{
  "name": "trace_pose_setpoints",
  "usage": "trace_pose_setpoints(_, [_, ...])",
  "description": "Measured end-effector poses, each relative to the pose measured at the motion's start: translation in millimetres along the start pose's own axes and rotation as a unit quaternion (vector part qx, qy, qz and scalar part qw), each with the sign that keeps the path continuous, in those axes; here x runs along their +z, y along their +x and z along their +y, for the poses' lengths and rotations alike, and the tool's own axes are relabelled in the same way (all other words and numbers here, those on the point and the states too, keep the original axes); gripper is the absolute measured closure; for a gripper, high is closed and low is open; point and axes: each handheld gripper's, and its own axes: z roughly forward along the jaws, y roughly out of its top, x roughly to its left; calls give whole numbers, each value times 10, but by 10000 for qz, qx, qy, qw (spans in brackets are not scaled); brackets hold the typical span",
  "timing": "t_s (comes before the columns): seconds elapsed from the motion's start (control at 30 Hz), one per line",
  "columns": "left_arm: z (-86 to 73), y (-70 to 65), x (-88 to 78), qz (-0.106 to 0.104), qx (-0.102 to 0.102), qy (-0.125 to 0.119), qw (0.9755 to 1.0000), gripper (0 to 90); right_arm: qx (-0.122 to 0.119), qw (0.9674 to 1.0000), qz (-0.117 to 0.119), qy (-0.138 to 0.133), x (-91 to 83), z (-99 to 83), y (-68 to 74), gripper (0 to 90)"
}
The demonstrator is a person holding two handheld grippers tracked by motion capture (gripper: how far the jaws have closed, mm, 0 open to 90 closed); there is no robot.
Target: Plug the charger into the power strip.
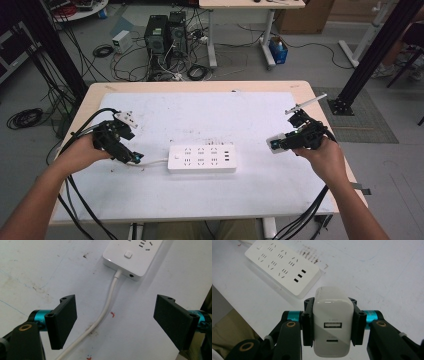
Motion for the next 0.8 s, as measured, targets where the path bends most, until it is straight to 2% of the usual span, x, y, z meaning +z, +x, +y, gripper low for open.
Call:
trace_pose_setpoints(0.07, [-18,12,20,-87,25,78,9999,190,-172,9998,35,-78,3,9,12,620])
trace_pose_setpoints(0.23, [-60,43,59,-102,19,134,9999,190,-526,9985,68,-101,35,60,31,620])
trace_pose_setpoints(0.37, [-74,41,90,-144,50,160,9998,190,-612,9980,112,-99,78,154,76,621])
trace_pose_setpoints(0.5, [-71,25,105,-94,42,143,9998,190,-726,9973,134,48,154,282,128,620])
trace_pose_setpoints(0.53, [-71,11,108,-66,98,145,9998,190,-798,9967,138,111,182,327,156,621])
trace_pose_setpoints(0.6, [-81,0,120,-87,90,172,9998,190,-1139,9930,203,256,281,456,261,621])
trace_pose_setpoints(0.63, [-84,2,124,-82,162,238,9996,190,-1379,9892,275,404,361,541,326,621])
trace_pose_setpoints(0.67, [-89,-7,136,-45,176,273,9995,190,-1379,9892,275,404,361,541,326,621])
trace_pose_setpoints(0.7, [-92,-8,146,-22,214,343,9992,190,-1484,9873,289,486,403,582,360,621])
trace_pose_setpoints(0.77, [-101,-7,155,-18,273,385,9989,190,-1699,9828,331,648,487,662,424,621])
trace_pose_setpoints(0.8, [-104,-4,151,-29,302,396,9988,190,-1907,9785,388,678,523,699,457,621])
